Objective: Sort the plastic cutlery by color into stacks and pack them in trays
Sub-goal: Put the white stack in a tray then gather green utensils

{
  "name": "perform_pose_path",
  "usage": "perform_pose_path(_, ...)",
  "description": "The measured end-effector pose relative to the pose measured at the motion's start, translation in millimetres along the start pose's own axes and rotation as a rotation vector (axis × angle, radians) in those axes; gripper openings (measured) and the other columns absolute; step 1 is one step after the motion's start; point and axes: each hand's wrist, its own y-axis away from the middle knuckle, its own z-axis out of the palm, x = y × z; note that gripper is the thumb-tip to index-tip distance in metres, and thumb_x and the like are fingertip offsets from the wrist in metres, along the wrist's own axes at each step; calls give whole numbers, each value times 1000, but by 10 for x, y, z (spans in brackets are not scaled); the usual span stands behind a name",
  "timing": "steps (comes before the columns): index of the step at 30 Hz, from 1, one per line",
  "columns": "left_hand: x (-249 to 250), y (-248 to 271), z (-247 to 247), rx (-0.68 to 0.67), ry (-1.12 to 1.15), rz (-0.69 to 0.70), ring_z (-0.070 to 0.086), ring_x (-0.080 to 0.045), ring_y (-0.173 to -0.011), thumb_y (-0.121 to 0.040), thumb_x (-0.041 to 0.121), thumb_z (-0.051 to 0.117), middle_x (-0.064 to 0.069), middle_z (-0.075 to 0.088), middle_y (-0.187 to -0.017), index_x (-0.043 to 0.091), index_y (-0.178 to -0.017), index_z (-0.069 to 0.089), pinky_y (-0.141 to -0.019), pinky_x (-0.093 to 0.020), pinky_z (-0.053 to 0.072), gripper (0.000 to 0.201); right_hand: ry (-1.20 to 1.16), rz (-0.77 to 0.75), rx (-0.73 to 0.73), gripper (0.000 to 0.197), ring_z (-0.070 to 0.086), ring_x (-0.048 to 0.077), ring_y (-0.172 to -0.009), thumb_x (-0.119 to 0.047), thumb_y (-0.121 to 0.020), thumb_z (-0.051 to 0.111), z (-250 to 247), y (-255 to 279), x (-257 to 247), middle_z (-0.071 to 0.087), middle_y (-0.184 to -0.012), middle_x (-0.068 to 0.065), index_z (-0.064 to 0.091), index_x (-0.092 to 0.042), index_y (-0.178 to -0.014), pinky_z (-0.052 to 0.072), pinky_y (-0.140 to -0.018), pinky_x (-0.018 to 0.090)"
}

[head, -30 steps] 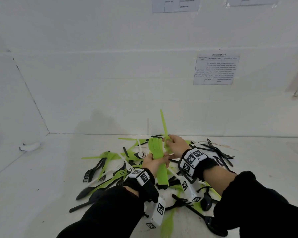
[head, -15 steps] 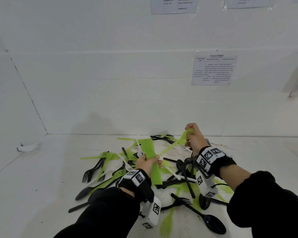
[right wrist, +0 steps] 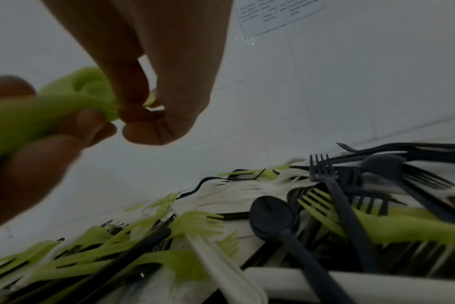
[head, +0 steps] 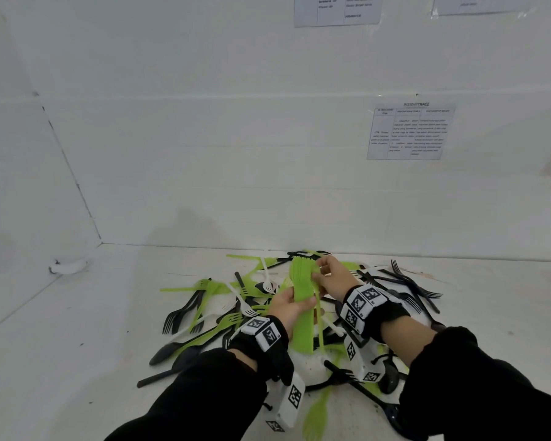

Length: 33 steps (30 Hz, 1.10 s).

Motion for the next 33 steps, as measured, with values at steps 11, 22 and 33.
perform_pose_path(11,56,92,-226,-46,53,-96,66,-23,-55,-86,-5,57,-14,65,-76,-2,-91,59,-52,-32,56,6,-86,-24,-206,28,54,24,-68,-3,-94,48,282,-102,-45,60,-74,6,50,1,-122,48,-69,34)
perform_pose_path(22,255,-206,-843,299,73,-66,60,-18,-41,-84,-7,59,-10,62,-53,-3,-88,56,-41,-26,51,6,410,-68,-194,46,54,20,-116,11,-87,39,919,-751,-352,59,-127,10,56,-5,-126,39,-98,23)
perform_pose_path(33,313,-571,-1050,359,101,-75,56,-18,-37,-87,-8,54,-12,61,-56,-4,-84,55,-38,-24,48,6,1032,-43,-546,45,37,27,-132,-6,-96,40,1232,-1222,-244,27,-144,16,40,-12,-141,34,-107,35)
